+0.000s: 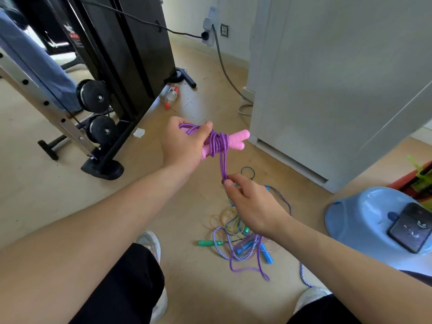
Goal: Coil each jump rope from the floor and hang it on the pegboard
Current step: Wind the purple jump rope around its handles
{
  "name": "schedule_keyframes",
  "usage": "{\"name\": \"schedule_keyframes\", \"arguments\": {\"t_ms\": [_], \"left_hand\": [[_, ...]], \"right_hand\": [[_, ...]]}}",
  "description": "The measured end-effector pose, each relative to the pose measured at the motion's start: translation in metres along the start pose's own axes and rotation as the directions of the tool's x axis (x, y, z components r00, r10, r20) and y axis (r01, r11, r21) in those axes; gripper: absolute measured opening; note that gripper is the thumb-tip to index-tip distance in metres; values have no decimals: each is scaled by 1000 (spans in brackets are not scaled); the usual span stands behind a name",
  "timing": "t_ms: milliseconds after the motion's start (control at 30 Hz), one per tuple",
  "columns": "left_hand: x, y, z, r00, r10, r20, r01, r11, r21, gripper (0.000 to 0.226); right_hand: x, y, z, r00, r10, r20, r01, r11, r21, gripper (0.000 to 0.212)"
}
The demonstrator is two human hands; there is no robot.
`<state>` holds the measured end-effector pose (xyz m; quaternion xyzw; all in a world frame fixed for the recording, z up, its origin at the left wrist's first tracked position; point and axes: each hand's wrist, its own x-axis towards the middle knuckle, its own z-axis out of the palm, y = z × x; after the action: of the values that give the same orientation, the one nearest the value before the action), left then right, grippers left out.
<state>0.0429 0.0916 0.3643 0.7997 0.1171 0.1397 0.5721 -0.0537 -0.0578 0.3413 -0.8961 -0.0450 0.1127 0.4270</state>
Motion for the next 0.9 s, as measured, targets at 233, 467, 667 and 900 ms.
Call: {"name": "schedule_keyframes", "arguments": {"t_ms": [233, 467, 667, 900], "left_hand": [[-5, -4, 4, 999, 28, 33, -30, 998, 51, 39], [-15, -13, 10, 949, 263, 172, -298, 926, 233, 42], [-21, -17, 13, 872, 330, 362, -446, 841, 306, 40], [-30, -17, 16, 812, 274, 516, -450, 856, 253, 45]], "right_hand": [[2, -6, -6, 983, 60, 173, -50, 997, -58, 31], [9, -16, -39, 997, -10, 77, 5, 998, 65, 29], [14, -2, -56, 995, -90, -53, 81, 983, -168, 29], [23, 11, -82, 987, -159, -28, 126, 869, -478, 15]]}}
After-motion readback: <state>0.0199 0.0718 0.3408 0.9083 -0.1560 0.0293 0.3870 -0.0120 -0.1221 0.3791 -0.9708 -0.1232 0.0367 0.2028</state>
